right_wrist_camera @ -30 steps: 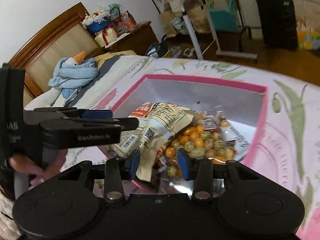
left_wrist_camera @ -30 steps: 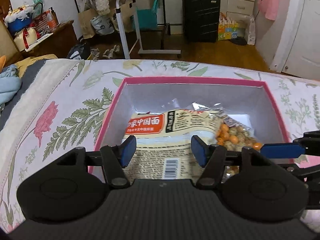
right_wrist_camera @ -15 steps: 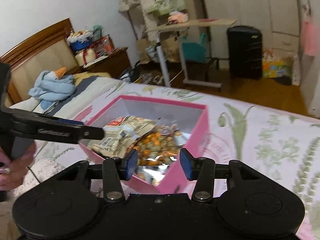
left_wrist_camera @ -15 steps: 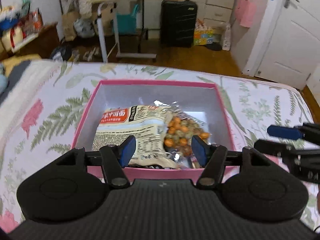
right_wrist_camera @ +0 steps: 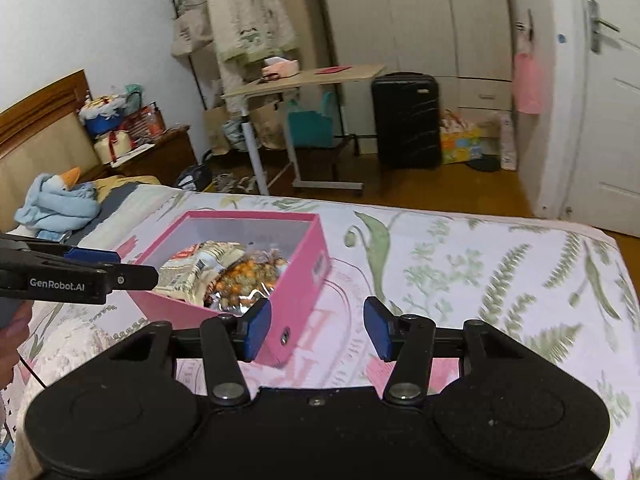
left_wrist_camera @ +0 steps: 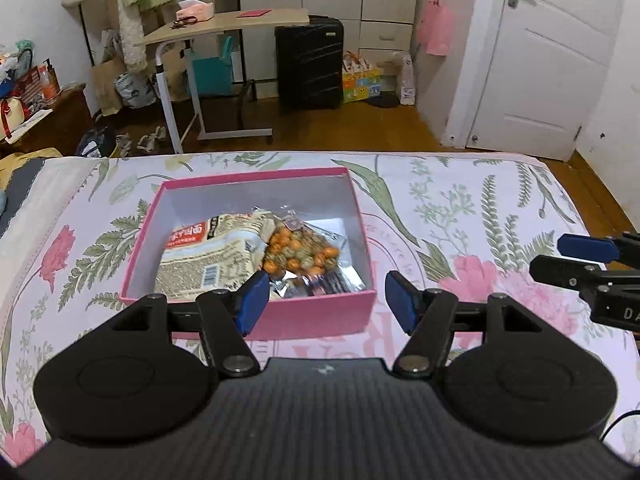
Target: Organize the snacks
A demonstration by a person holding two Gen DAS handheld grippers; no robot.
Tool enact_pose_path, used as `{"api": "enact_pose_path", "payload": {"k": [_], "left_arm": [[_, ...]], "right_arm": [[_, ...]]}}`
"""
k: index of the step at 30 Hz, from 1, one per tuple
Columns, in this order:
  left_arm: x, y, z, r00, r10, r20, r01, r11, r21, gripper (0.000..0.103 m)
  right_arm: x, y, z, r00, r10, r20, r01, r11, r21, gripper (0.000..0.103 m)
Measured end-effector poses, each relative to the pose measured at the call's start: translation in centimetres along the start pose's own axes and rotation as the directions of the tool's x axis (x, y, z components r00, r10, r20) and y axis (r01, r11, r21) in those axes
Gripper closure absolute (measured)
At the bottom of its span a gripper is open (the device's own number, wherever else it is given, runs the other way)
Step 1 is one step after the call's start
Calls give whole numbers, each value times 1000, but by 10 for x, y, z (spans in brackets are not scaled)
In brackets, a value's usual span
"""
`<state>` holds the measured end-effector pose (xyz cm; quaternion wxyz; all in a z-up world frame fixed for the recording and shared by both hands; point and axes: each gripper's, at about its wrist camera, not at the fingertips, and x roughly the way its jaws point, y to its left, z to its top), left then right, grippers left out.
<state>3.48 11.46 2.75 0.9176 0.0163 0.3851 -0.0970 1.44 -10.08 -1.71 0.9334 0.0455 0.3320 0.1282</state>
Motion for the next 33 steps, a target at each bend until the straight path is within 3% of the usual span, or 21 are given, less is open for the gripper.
{"api": "enact_pose_path", "payload": {"k": [13, 18, 22, 23, 25, 28, 29, 33], "left_arm": [[-11, -36, -21, 1000, -15, 16, 15, 1000, 9, 27], [-3, -45, -26, 999, -13, 33, 14, 999, -30, 19], [17, -45, -33, 1000, -13, -13, 12, 997, -74, 19], [22, -44, -35, 1000, -17, -23, 15, 996, -86, 19], [26, -42, -39, 1000, -10, -26, 7, 995, -97, 19], [27, -43, -43, 999, 40, -4, -40, 997, -71, 15], [29, -43, -44, 999, 54, 1, -54, 997, -62, 11], [31, -40, -47, 998, 67, 10, -67, 996, -59, 9]], "right_arm": [[-10, -23, -27, 992, -122, -34, 124, 990, 74, 36], [-10, -27, -31, 986, -161, -39, 164, 983, 80, 32], [-10, -30, -35, 983, -177, -39, 179, 980, 87, 29], [-9, -29, -36, 981, -188, -41, 191, 978, 82, 28], [-8, -27, -38, 977, -210, -30, 211, 975, 66, 10], [-10, -27, -44, 973, -231, 25, 229, 971, 75, 7], [-9, -28, -46, 971, -239, 31, 235, 968, 90, 6], [-6, -33, -51, 970, -244, 23, 238, 961, 140, 6]]}}
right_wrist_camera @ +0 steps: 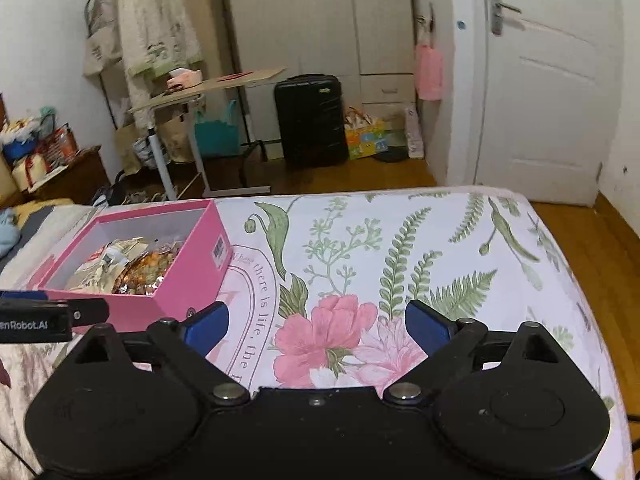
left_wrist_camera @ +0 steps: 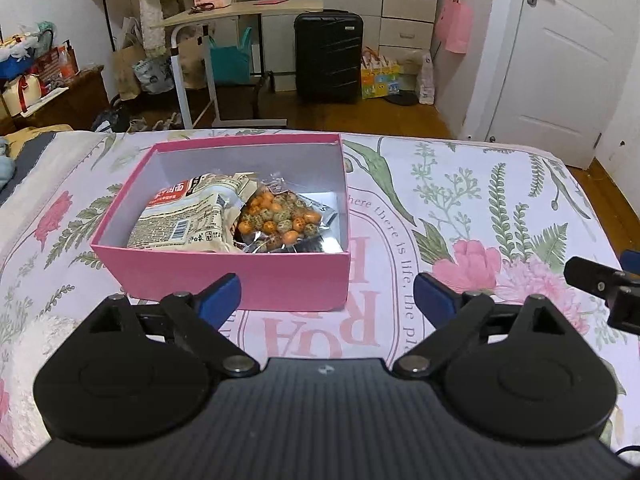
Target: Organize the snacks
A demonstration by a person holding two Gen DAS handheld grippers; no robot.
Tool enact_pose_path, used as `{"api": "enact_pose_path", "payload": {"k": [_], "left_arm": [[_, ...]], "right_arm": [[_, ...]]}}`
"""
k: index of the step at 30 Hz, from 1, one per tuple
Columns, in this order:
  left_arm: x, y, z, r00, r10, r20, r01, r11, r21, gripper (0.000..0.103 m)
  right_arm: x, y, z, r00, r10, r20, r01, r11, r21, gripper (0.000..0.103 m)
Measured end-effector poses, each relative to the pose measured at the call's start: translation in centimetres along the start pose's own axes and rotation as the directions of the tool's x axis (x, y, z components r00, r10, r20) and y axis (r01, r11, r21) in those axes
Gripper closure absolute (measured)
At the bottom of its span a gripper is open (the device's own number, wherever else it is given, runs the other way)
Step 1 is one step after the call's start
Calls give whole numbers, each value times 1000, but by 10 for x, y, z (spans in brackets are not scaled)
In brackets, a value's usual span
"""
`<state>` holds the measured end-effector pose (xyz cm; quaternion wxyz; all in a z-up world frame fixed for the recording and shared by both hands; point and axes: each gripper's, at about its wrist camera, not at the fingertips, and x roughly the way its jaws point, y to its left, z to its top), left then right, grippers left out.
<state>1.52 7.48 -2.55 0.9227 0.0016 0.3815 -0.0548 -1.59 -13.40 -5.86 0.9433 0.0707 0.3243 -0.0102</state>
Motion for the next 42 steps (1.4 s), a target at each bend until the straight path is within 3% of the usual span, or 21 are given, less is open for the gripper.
{"api": "enact_pose_path", "payload": {"k": [8, 14, 42], "left_arm": [[0, 0, -3, 1000, -11, 9, 10, 999, 32, 6], [2, 1, -4, 999, -33, 3, 33, 999, 28, 6], [3, 2, -5, 1000, -1, -2, 1, 1000, 2, 6]], "right_arm": [[-4, 4, -1, 998, -61, 1, 61, 998, -2, 5], [-10, 8, 0, 998, -57, -1, 57, 998, -37, 5], [-7, 16, -3, 996, -78, -34, 76, 995, -64, 5]]}}
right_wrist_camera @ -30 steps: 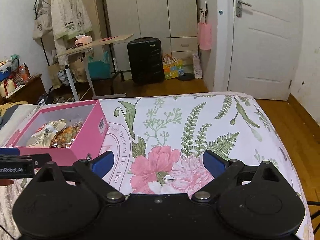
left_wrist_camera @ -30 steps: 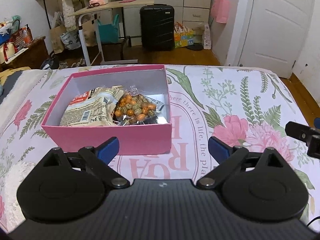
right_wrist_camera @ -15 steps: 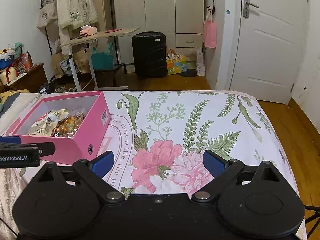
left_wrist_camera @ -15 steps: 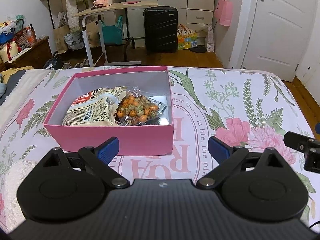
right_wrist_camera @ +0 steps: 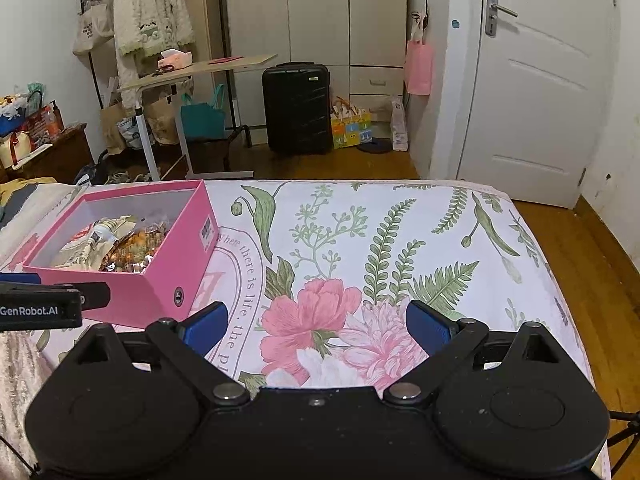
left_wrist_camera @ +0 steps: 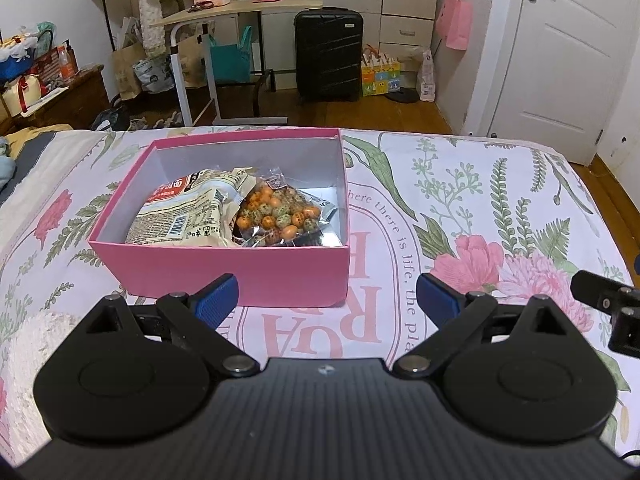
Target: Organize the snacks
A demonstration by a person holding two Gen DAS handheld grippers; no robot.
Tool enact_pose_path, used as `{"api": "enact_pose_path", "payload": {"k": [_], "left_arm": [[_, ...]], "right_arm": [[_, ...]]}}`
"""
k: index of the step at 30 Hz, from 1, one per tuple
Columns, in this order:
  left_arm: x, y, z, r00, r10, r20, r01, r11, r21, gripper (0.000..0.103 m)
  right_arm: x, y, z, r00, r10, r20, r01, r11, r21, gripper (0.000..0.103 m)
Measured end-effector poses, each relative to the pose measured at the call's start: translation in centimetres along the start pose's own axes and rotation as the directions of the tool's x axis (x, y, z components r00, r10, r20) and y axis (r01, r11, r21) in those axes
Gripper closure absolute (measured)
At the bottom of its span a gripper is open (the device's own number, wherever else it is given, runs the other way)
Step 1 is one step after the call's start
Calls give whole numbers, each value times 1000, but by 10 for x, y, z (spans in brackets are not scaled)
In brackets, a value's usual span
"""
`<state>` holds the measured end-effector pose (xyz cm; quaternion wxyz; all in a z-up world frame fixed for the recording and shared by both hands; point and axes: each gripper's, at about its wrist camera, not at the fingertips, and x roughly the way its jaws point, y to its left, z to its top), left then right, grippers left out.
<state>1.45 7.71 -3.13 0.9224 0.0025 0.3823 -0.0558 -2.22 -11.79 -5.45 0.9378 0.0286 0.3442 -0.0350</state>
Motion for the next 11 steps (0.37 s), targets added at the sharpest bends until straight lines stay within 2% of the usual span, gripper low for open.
{"api": "enact_pose_path", "payload": {"k": [11], "left_arm": [[-1, -1, 3, 1000, -2, -4, 2, 1000, 7, 5]], "right_arm": [[2, 0, -3, 1000, -2, -11, 2, 1000, 2, 5]]}}
